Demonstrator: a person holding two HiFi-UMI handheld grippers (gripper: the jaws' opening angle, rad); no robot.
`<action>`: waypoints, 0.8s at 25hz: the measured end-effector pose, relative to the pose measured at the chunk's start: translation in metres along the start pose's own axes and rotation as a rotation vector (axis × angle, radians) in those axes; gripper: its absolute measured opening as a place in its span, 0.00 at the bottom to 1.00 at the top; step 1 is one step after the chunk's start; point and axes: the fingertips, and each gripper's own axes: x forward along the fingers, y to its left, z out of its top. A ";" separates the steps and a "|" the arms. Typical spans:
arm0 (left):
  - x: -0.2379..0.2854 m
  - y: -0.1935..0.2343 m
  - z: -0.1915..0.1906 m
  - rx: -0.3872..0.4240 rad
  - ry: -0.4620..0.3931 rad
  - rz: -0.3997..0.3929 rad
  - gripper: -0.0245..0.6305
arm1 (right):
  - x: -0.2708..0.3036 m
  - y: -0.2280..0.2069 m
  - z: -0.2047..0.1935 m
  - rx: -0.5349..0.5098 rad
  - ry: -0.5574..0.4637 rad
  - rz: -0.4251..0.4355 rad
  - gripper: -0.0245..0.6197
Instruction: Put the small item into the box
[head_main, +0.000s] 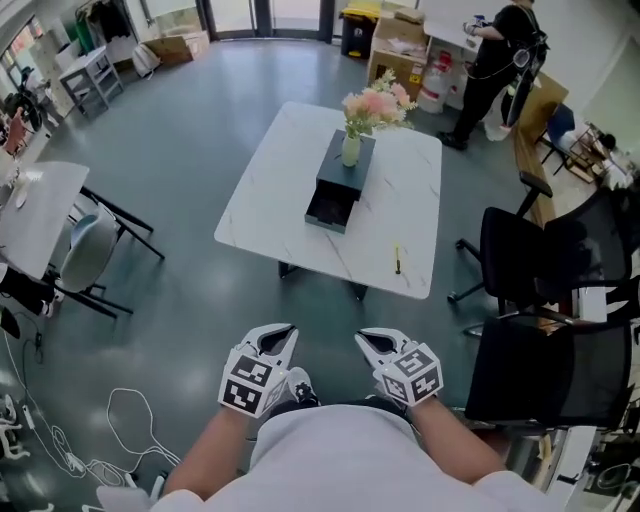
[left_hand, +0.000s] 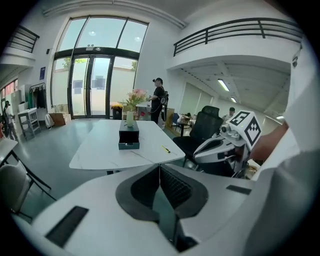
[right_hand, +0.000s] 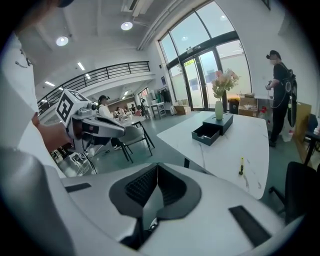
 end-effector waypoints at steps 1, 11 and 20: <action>-0.001 0.008 -0.002 0.010 0.009 -0.010 0.06 | 0.006 -0.001 0.001 0.012 0.009 -0.017 0.06; 0.006 0.052 -0.008 0.091 0.078 -0.107 0.06 | 0.041 -0.021 0.008 0.101 0.050 -0.145 0.06; 0.047 0.069 -0.005 0.139 0.140 -0.148 0.06 | 0.057 -0.078 0.010 0.150 0.059 -0.213 0.06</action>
